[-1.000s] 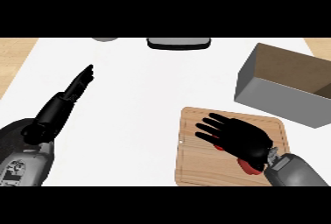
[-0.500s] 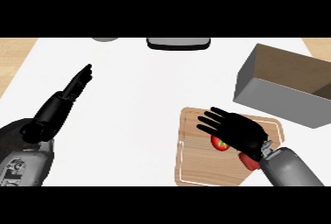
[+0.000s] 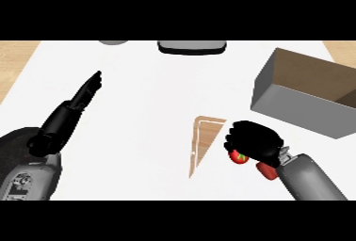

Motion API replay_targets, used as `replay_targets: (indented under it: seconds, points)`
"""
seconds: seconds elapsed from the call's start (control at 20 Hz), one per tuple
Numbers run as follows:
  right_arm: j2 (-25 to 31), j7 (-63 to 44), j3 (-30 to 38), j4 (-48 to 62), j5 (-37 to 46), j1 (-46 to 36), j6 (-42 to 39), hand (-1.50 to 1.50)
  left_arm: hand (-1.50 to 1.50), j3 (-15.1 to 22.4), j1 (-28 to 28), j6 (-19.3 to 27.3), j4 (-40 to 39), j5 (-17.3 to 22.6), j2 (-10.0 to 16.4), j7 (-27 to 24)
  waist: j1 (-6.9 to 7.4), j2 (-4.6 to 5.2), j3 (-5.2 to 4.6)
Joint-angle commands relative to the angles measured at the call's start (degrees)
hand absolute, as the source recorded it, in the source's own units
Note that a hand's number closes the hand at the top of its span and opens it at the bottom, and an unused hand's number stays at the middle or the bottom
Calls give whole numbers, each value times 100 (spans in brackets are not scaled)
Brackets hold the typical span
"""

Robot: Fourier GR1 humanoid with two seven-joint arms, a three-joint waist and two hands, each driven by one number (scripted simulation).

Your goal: Pick the tomato from the cutting board and place it in the cardboard box

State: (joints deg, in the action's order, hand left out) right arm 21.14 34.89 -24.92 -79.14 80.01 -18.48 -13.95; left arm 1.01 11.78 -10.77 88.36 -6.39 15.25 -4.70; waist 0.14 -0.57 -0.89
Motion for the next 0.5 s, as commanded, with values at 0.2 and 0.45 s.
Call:
replay_targets:
  seconds: [0.2,0.45]
  points:
    - [-288,492,69,171,-49,341,1194,150,0,-112,-117,-114,28,-13,37,-49,-10,59,90]
    - [-996,-150,111,-262,-415,665,150,150,0,-265,-8,-243,51,142,141,63,-62,43,86]
